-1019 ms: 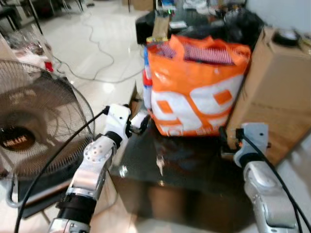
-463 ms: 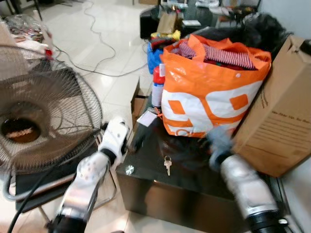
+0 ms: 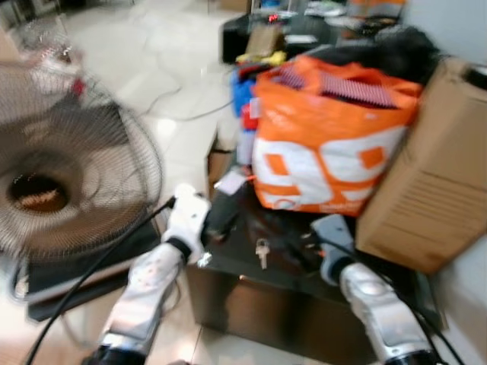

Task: Hang keys on a hook

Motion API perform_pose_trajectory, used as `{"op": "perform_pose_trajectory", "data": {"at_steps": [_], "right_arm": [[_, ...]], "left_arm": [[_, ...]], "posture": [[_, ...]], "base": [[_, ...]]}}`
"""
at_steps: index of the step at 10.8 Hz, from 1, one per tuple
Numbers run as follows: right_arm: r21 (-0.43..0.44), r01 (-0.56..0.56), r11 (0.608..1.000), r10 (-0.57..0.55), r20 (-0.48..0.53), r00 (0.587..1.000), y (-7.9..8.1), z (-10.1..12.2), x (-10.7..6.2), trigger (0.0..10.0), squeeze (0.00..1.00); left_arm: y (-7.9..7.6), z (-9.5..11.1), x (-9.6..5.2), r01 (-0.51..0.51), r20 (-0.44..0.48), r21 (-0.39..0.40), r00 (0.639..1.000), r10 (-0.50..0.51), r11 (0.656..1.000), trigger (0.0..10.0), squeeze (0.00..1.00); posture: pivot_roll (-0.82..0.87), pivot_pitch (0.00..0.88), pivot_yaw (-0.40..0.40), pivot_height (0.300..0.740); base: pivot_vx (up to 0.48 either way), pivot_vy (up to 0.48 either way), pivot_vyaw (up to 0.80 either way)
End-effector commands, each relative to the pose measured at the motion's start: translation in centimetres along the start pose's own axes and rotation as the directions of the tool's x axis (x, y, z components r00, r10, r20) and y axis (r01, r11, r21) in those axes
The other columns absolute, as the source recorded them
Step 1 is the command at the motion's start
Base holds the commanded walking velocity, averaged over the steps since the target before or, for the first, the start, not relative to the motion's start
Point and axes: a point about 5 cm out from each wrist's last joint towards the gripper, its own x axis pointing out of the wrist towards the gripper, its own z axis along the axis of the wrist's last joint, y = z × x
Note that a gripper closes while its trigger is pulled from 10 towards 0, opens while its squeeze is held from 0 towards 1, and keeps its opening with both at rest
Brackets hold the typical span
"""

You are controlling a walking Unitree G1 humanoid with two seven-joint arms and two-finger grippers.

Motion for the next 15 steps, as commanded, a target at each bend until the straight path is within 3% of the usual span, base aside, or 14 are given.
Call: {"op": "perform_pose_trajectory", "data": {"at_steps": [1, 4, 8, 13, 15], "right_arm": [[-0.004, 0.032, 0.999, -0.032, 0.042, 0.999, -0.5, 1.0, -0.1, 10.0, 1.0], [0.003, 0.082, 0.997, -0.082, 0.029, 0.996, -0.7, 0.9, 0.0, 10.0, 1.0], [-0.021, 0.05, 0.999, -0.049, 0.041, 0.998, -0.2, 1.3, 0.2, 10.0, 1.0], [-0.076, 0.069, 0.995, -0.069, -0.002, 0.998, -0.9, 0.6, 0.4, 10.0, 1.0], [-0.075, -0.006, 0.997, 0.001, -0.068, 0.998, -0.2, -0.4, 1.0, 10.0, 1.0]], "left_arm": [[0.0, 0.1, 0.2, -0.004, -0.009, -0.003, 1.0, 0.004, 1.0, 10.0, 0.0], [0.1, 0.0, 0.0, -0.006, -0.016, -0.004, 1.0, 0.006, 1.0, 10.0, 0.0], [0.3, 0.0, -0.3, -0.014, -0.021, -0.003, 1.0, 0.014, 1.0, 10.0, 0.0], [-0.2, -0.4, -0.5, 0.0, -0.043, 0.003, 0.999, 0.0, 1.0, 10.0, 0.0], [-0.9, -1.6, -1.1, 0.075, -0.115, 0.034, 0.991, -0.07, 0.997, 10.0, 0.0]], "posture": [[-0.17, 0.0, -0.023, 0.74], [-0.17, 0.0, -0.022, 0.74], [-0.15, 0.0, -0.03, 0.74], [-0.15, 0.0, -0.037, 0.74], [-0.15, 0.0, -0.051, 0.74]], "base": [[0.304, 0.0, 0.8], [0.301, 0.0, 0.0], [0.3, 0.0, 0.2], [0.0, 0.0, 0.0], [0.0, 0.0, 0.0]]}}
